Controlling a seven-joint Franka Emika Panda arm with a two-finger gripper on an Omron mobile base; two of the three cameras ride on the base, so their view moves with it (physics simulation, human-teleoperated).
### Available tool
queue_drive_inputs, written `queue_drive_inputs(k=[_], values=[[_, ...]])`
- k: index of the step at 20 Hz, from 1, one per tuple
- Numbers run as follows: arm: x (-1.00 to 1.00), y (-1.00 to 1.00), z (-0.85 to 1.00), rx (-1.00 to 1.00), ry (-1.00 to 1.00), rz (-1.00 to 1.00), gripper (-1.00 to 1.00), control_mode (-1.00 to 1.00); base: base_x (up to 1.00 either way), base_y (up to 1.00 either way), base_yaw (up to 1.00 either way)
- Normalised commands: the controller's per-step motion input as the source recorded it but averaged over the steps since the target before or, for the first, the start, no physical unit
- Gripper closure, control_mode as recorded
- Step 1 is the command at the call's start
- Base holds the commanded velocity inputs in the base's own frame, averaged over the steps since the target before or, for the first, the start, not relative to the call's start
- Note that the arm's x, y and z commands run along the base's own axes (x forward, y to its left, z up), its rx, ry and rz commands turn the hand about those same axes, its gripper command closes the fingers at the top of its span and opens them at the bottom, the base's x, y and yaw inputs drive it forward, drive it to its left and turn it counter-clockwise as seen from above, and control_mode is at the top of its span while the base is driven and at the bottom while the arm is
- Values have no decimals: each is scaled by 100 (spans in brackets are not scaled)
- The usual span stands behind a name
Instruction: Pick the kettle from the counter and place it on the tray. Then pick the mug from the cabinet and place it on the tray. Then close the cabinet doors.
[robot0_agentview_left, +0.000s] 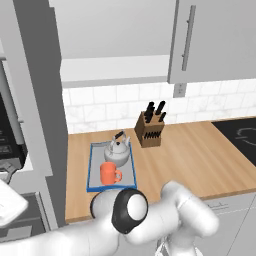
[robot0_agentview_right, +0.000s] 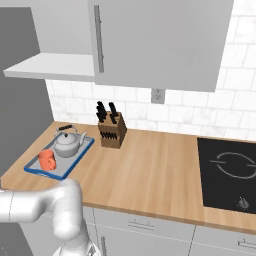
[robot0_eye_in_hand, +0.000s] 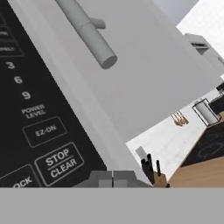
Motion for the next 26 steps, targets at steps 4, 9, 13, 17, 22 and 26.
queue_drive_inputs(k=[4,9,13,17,22,26], values=[[81,-96,-5,-3,-7,-13,100,-100,0,0,0],[91,-99,-17,-3,-12,-16,100,-100,0,0,0],[100,-99,-36,0,-1,-27,100,-100,0,0,0],[82,-87,-33,0,0,-45,100,-100,0,0,0],[93,-99,-16,0,5,-33,100,-100,0,0,0],[100,-100,-20,0,10,-15,100,-100,0,0,0]])
